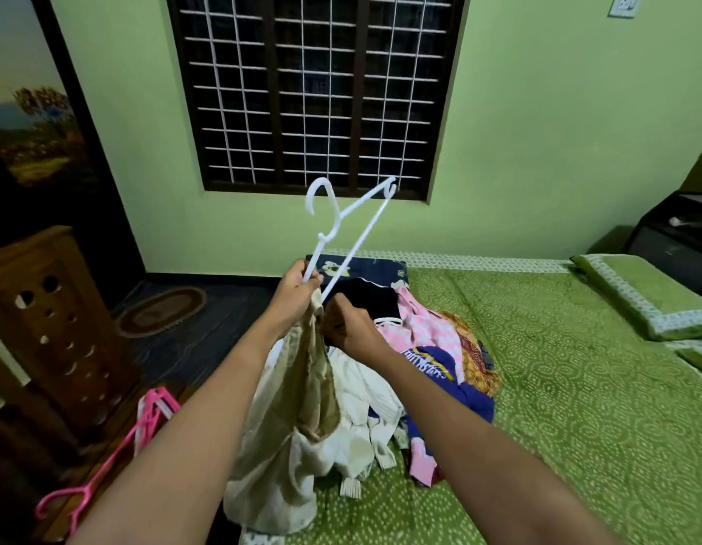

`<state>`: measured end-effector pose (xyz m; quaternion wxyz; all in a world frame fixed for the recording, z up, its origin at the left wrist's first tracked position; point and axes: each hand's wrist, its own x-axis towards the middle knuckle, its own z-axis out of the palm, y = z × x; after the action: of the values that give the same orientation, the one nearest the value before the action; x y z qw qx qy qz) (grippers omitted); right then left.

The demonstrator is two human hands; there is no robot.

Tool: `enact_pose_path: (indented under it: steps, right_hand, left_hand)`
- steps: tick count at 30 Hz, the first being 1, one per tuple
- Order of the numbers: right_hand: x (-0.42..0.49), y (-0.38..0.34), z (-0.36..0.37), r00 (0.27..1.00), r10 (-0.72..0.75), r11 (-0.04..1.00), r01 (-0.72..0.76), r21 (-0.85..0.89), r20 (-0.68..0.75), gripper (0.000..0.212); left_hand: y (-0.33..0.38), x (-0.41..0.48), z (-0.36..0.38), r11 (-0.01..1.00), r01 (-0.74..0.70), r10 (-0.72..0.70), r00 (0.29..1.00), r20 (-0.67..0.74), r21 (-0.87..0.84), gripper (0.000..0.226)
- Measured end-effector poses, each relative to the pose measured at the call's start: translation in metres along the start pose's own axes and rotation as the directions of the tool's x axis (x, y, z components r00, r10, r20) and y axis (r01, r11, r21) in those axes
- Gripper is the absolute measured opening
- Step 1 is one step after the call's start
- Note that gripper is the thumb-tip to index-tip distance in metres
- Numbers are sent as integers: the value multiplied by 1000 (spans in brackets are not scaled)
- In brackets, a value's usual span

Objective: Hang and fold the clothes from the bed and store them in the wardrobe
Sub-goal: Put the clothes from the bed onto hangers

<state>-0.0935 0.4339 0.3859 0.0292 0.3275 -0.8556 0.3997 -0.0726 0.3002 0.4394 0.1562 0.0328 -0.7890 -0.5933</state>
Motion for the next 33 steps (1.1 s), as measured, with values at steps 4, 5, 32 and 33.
enact_pose_path:
  steps: [4,5,32,33]
  right_hand:
    - [-3,12,15,999,49,998,-50,36,19,36]
    - [-4,14,16,998,46,999,-46,15,50,33]
    - [5,-4,-79,984,-122,698,180,-693,132,34]
    - [1,-1,-82,989,-93,686,147,-713,114,39]
  left_hand:
    - [3,-2,-6,998,19,-20,1000,-23,-54,26]
    - [5,-2,-7,996,27,-30,999,-35,-87,27]
    - [3,-2,13,996,-18,22,998,53,-85,30]
    - [4,-2,14,995,-16,21,999,47,-95,31]
